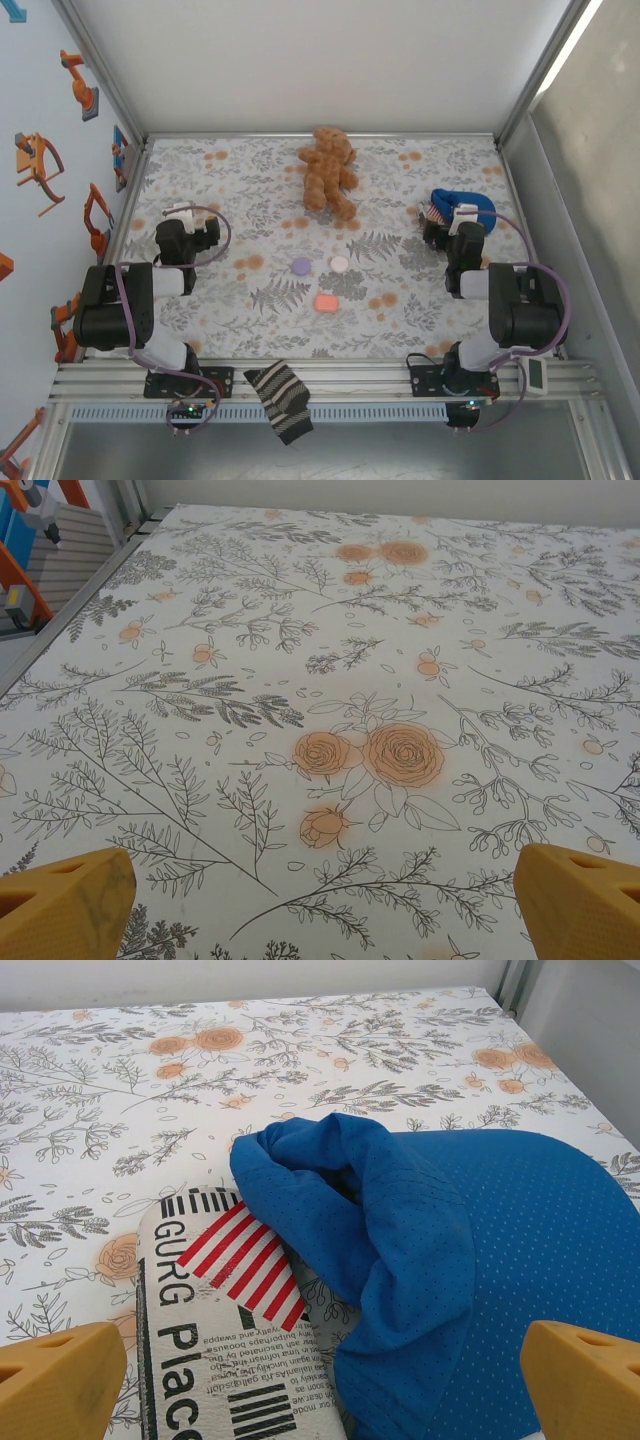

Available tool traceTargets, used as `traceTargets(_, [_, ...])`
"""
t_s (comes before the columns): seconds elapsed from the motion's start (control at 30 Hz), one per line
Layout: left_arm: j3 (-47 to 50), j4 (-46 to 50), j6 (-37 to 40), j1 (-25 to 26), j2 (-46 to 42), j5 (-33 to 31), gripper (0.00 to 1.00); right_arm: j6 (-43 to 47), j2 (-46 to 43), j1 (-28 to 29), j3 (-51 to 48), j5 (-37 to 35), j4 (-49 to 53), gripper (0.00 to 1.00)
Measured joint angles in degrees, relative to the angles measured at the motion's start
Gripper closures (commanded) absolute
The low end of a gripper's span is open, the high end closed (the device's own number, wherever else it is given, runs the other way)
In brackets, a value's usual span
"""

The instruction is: Insert wireless bluetooth earbuds into charging case

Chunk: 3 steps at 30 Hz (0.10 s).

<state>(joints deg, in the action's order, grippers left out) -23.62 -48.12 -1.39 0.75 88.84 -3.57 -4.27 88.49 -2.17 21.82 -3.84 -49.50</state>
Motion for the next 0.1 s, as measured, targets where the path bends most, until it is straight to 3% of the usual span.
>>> traceTargets(0.1, [0.0,0.1,0.0,0.0,0.0,0.0,0.04,0.0,0.0,0.0,0.0,0.0,0.0,0.00])
